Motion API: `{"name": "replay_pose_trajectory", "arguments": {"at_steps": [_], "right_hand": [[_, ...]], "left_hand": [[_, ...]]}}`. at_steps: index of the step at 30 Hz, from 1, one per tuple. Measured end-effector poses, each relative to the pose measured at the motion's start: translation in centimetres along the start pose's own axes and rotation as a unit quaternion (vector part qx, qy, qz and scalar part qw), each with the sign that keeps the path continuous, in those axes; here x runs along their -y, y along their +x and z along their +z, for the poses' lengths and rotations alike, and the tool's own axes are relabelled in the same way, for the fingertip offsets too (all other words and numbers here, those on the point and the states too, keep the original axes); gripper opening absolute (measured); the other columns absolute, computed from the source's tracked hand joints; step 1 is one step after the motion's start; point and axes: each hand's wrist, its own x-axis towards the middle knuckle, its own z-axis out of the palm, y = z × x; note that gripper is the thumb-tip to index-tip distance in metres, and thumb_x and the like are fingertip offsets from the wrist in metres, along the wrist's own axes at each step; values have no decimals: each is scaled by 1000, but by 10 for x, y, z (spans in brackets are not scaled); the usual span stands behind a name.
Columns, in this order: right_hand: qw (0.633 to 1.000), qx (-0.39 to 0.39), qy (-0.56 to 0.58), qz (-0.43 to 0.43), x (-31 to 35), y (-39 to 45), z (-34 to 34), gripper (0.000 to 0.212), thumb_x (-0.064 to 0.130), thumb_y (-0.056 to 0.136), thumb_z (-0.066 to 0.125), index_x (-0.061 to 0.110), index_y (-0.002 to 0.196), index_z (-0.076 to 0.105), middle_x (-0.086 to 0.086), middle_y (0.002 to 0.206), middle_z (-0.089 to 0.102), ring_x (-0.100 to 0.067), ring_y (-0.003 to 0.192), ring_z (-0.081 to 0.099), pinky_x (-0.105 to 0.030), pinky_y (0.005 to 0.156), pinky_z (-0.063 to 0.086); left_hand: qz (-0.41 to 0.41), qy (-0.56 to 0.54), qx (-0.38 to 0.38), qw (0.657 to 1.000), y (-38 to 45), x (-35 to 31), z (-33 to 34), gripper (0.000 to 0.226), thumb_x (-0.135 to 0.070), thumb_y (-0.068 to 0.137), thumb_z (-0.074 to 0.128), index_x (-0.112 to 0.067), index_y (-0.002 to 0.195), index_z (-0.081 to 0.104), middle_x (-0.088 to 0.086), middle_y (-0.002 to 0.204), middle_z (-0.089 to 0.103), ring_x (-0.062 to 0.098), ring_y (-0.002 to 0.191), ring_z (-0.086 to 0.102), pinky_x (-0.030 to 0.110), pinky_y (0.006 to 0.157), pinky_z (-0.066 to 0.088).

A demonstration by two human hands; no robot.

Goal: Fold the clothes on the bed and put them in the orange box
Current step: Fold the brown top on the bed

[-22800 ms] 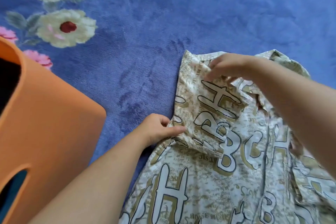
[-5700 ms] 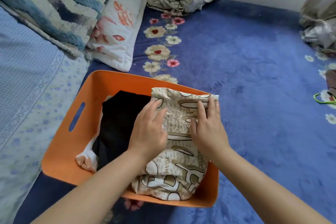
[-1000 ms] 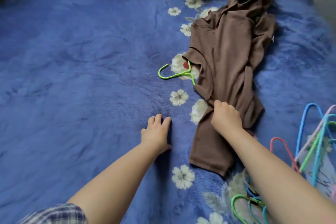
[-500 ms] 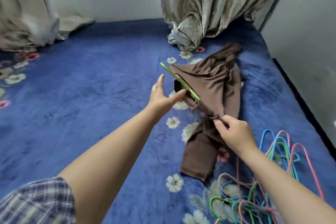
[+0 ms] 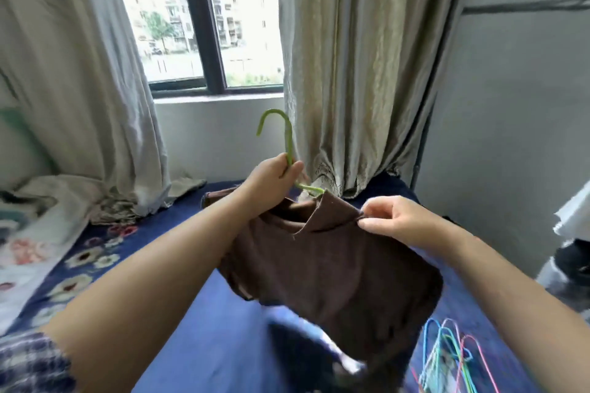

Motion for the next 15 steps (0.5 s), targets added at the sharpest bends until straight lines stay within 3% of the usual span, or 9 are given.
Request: {"name": "replay_pose_trajectory", "arguments": {"at_steps": [2,4,7,9,11,13,15], "right_hand": [[999,29,31,-26,39,-5,-10,30,27,65,62,31,94,57,4,90,57,-8,77,54,-23,75,44],[996,62,31,-52,79,-18,-16,42,24,71,65,39,108,52,9,105,58,-2,86,59,-16,75,48],[993,98,46,-45,112,-29,-13,34,5,88,59,26,116,57,2,99,66,-9,87,64,-18,76,53],[993,89,49,-55,128,-36,-4,25,1,91,53,19,106,62,2,90,69,-13,83,65,-24,75,54],[994,69,36,-78,144,-47,4,16,4,93,51,15,92,64,8,76,68,-6,71,63,-20,69,52],[993,24,-59,-102,159,-55,10,17,14,93,52,7,85,65,10,65,62,-1,61,56,-14,62,46],[976,-15,-175,-127,173,-60,14,29,24,93,53,-2,88,65,0,69,58,-5,62,53,-15,62,42]], "left_hand": [[14,-20,5,1000,-6,-19,-22,21,-20,98,43,-8,82,49,2,72,49,7,60,49,21,64,37],[37,-2,7,999,-21,-41,-52,23,-21,98,41,-8,80,47,-3,67,46,6,57,43,23,64,36],[62,6,2,998,-36,-57,-85,29,-21,99,40,-13,72,46,-3,60,48,9,53,41,19,55,36],[68,-11,1,998,-49,-65,-108,32,-20,99,40,-15,67,44,-3,55,47,7,47,40,18,52,36],[63,-26,-3,998,-65,-70,-130,33,-21,99,40,-15,66,43,-5,50,45,4,41,38,14,48,35],[60,-45,-22,997,-79,-72,-150,34,-19,99,41,-14,65,42,-5,47,42,1,36,36,9,44,33],[48,-76,-43,995,-91,-69,-166,34,-17,99,41,-12,65,42,-1,50,42,0,33,36,9,42,33]]}}
